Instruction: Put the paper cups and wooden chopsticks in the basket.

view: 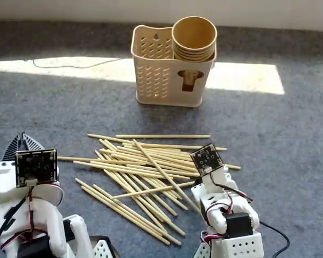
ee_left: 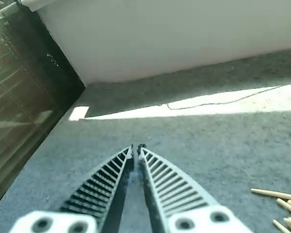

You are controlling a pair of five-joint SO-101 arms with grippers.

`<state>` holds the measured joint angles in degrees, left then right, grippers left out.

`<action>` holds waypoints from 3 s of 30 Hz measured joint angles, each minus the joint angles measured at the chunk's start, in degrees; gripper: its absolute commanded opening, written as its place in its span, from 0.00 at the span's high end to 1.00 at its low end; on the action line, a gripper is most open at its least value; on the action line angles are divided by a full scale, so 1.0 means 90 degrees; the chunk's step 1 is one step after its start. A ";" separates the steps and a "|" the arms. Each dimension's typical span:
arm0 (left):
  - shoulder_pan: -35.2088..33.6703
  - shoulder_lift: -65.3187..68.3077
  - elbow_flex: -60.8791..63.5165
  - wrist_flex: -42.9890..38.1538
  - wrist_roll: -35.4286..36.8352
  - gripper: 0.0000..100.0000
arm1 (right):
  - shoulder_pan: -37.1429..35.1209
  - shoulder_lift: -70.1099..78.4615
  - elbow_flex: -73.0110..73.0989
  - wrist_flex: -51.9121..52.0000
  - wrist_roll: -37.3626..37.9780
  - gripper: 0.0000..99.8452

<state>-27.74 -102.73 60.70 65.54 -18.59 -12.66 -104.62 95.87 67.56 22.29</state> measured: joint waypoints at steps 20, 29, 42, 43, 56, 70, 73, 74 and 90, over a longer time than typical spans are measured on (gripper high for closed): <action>-0.0020 0.4063 -0.1241 0.1514 -0.0137 0.75 | 0.0000 0.0000 0.0000 -0.0010 0.0000 0.99; -0.0020 0.4132 -0.0059 0.0967 -0.0147 0.75 | 0.0000 0.0000 0.0000 -0.0195 0.0000 0.99; -0.0020 0.4132 -0.0137 0.0928 -0.0147 0.75 | 0.0000 0.0000 0.0000 -0.0195 0.0000 0.99; -0.0020 0.4132 -0.0293 0.0947 -0.0147 0.75 | 0.0000 0.0000 0.0000 -0.0195 0.0000 0.99; -0.0039 0.4103 -0.2432 0.2325 -0.0147 0.75 | 0.0000 0.0000 0.0000 -0.0195 0.0000 0.99; 0.1104 0.4493 -0.3477 0.3126 -0.0147 0.75 | 0.0410 0.0000 0.0000 -0.0195 0.0000 0.99; 0.1153 0.5255 -0.3683 0.3136 -0.0147 0.75 | 0.0410 0.0000 0.0000 -0.0195 0.0000 0.99; 0.1153 0.5519 -0.3770 0.3136 -0.0147 0.75 | 0.0410 0.0000 0.0000 -0.0195 0.0000 0.99; 0.2344 0.7209 -0.4259 0.3136 -0.0147 0.75 | 0.0410 0.0000 0.0000 -0.0195 0.0000 0.99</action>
<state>-6.64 -37.85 22.37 93.76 -19.91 -8.97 -104.62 95.87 65.80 22.29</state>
